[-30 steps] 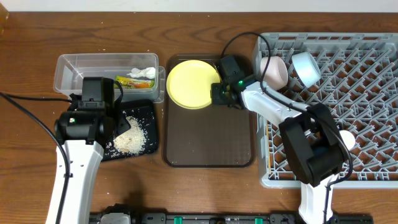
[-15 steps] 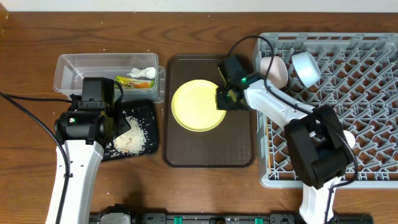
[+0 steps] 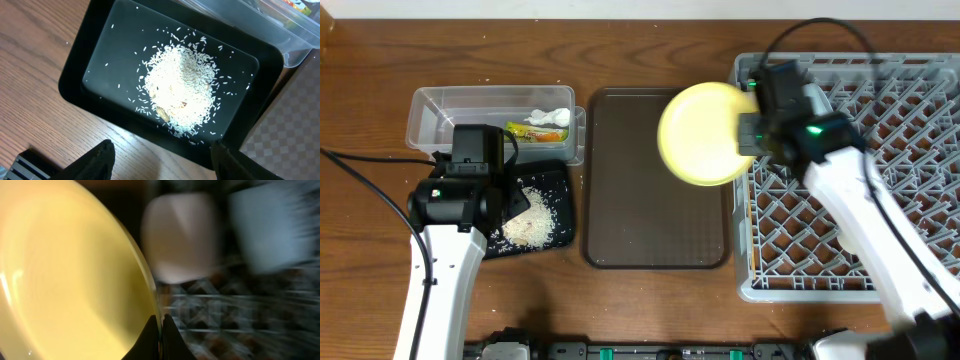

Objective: Sort waste into correct bins and load items into the dishwasher rack
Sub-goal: 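Lift the yellow plate and carry it over the dish rack, then stand the yellow plate upright in the rack slots and release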

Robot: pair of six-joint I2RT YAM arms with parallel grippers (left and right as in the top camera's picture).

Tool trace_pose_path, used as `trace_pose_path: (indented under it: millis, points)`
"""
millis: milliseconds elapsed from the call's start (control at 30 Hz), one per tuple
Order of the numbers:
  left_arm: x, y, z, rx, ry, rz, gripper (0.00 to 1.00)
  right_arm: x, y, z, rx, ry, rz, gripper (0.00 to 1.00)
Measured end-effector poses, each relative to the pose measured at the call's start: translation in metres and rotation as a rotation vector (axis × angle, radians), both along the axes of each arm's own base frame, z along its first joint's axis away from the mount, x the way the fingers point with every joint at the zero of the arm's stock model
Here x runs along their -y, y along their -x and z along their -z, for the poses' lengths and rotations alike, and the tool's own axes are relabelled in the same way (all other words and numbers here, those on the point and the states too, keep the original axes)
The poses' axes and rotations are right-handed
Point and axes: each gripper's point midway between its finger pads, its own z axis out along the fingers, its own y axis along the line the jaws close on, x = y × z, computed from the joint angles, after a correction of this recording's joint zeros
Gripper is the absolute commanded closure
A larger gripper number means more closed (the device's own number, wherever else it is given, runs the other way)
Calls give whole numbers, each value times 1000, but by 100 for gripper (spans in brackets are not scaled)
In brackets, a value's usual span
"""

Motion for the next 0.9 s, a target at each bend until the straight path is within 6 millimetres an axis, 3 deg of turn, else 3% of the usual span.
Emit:
trace_pose_path:
  millis: [100,267,400,567,767,833,900]
  points:
    - [0,0,0,0,0,0,36,38,12,-23,39,134,45,99]
    - [0,0,0,0,0,0,36,99,38,-45,21,422,154,99]
    - [0,0,0,0,0,0,35,127,60,-51,-50,597,199,99]
    - [0,0,0,0,0,0,36,142,70,-52,-62,656,278,99]
    - [0,0,0,0,0,0,36,141,69,-24,-103,649,315,98]
    - [0,0,0,0,0,0,36,136,65,-12,-112,617,312,93]
    - [0,0,0,0,0,0,36,128,58,-2,-101,559,313,71]
